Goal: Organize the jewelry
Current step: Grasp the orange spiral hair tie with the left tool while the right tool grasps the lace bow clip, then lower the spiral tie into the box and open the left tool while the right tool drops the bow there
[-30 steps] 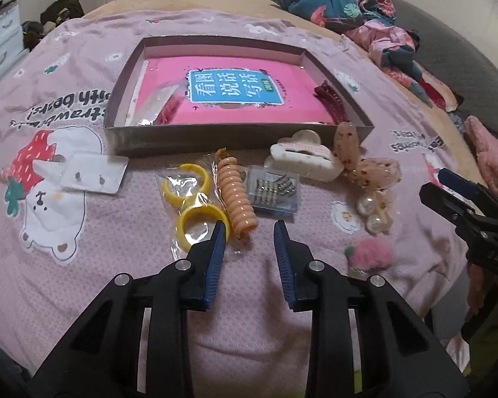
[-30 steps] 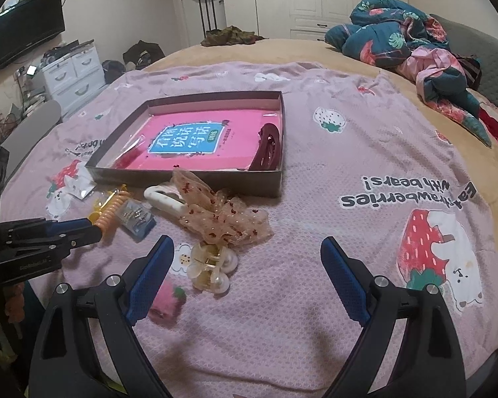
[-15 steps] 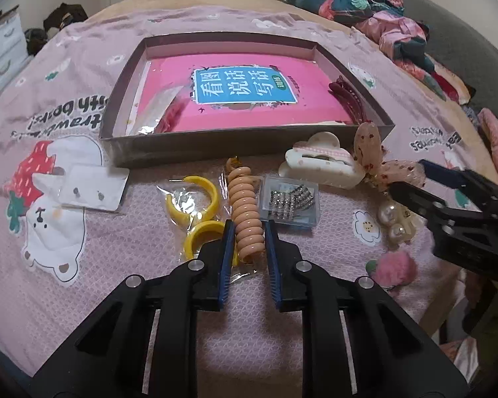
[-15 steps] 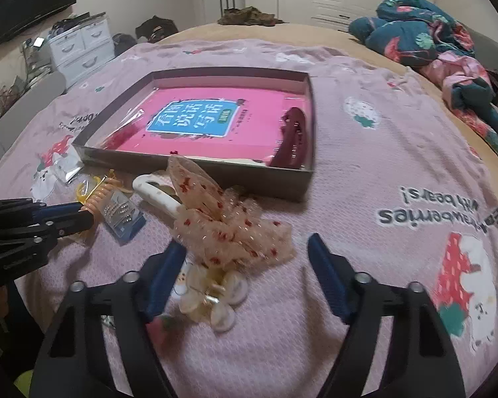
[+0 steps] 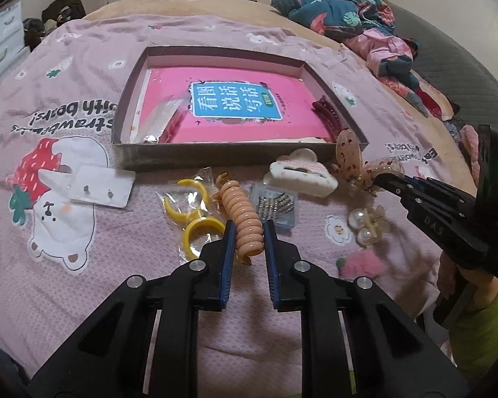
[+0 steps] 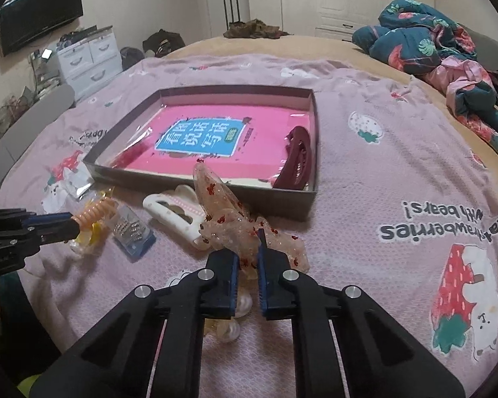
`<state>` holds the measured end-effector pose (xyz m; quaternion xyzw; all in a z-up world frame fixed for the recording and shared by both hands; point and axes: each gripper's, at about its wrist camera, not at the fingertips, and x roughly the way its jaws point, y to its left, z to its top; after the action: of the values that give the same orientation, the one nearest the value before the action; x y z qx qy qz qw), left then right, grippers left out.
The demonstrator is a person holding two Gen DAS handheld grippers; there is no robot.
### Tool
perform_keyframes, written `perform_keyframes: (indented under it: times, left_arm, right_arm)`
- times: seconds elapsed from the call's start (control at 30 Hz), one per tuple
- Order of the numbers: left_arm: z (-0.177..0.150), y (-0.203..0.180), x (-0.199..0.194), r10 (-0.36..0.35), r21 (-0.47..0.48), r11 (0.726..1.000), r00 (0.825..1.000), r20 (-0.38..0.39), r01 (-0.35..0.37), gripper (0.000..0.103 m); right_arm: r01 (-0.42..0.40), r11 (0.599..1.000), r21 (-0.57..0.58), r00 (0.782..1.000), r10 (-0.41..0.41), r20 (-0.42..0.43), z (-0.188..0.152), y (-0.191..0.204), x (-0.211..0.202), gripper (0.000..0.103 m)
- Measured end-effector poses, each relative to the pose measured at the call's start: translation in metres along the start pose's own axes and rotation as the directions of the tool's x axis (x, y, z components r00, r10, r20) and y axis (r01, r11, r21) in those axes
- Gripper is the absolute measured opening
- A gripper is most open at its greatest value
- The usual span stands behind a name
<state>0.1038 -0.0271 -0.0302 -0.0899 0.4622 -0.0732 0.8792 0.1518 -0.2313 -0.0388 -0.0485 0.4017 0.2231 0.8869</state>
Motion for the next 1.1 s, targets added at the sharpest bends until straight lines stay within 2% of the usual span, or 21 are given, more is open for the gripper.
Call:
perform_keyframes:
  times: [0.27, 0.5, 0.83, 1.1]
  left_arm:
    - [0.009, -0.009, -0.013, 0.0, 0.021, 1.0, 1.0, 0.027, 0.0, 0.01]
    - [0.03, -0.019, -0.022, -0.006, 0.051, 0.999, 0.998, 0.057, 0.004, 0.01]
    - [0.069, -0.018, -0.029, 0.008, 0.065, 0.998, 0.995, 0.102, -0.014, 0.01]
    - [0.104, 0.0, -0.026, 0.022, 0.042, 0.999, 0.99, 0.139, -0.029, 0.01]
  right_arm:
    - [0.013, 1.0, 0.02, 0.999, -0.014, 0.032, 0.0, -0.013, -0.02, 0.007]
    - [0.019, 1.0, 0.024, 0.998, -0.02, 0.063, 0.009, -0.017, -0.036, 0.007]
    - [0.024, 1.0, 0.02, 0.99, -0.026, 0.141, 0.041, -0.021, -0.055, 0.007]
    - [0.031, 1.0, -0.003, 0.98, -0.03, 0.195, 0.078, -0.021, -0.05, 0.007]
